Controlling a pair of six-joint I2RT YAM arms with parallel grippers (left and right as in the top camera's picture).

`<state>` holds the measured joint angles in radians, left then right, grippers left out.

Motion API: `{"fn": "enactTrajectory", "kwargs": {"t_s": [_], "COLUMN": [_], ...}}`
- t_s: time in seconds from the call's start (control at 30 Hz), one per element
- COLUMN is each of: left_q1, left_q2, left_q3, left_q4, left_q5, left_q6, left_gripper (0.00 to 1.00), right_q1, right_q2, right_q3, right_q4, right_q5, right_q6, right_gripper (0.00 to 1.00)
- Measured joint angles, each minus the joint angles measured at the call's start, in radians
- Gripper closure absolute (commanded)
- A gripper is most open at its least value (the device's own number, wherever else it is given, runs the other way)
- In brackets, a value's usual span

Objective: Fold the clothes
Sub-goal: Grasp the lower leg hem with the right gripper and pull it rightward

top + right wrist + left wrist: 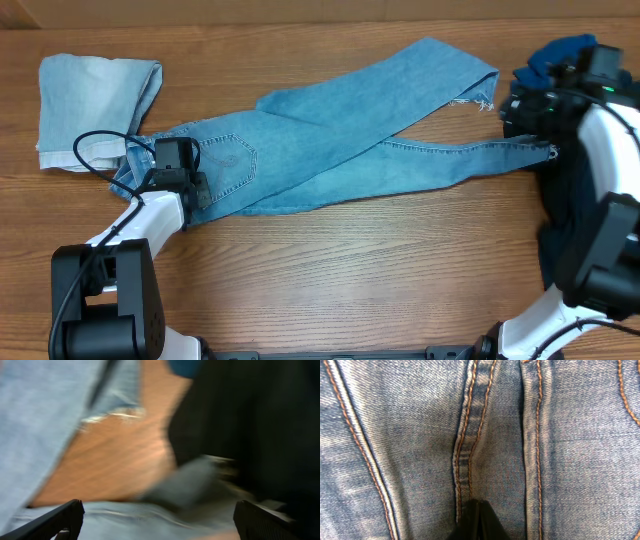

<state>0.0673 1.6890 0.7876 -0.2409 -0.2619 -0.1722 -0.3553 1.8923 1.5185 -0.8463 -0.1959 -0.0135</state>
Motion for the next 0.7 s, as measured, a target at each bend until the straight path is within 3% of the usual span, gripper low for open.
{"fn": "enactTrajectory", "kwargs": {"t_s": [0.13,0.27,0.53,0.57,0.67,0.7], "left_q1": [0.0,0.0,0.0,0.0,0.0,0.0], "left_q2": [0.0,0.0,0.0,0.0,0.0,0.0], "left_q3": [0.001,0.001,0.0,0.0,0.0,0.0], "left_q4": [-0.001,0.002,0.003,0.003,0.003,0.003], "left_q5": [0.0,0.0,0.0,0.0,0.0,0.0], "left_q6": [0.0,0.0,-0.004,-0.004,-0.004,-0.004], "left_gripper": [0.96,0.96,0.96,0.96,0.96,0.96], "right_q1": [-0.196,-0.218,-0.209,-0.208,-0.206,-0.206], "right_q2": [-0.016,-0.016,0.169,0.183,0.192,0.192], "right_q3": [-0.005,-0.054,-0.089,-0.089,-0.089,-0.089], "right_q4": [-0.022,0.017,0.053,0.052,0.05,0.043], "right_q5": [-0.132,-0.243,-0.38,-0.381,-0.384,-0.383], "right_q6": [-0.263,-0.45,-0.597,-0.598,-0.608,-0.612], "right_gripper": [0.0,0.0,0.07,0.12,0.51,0.53]}}
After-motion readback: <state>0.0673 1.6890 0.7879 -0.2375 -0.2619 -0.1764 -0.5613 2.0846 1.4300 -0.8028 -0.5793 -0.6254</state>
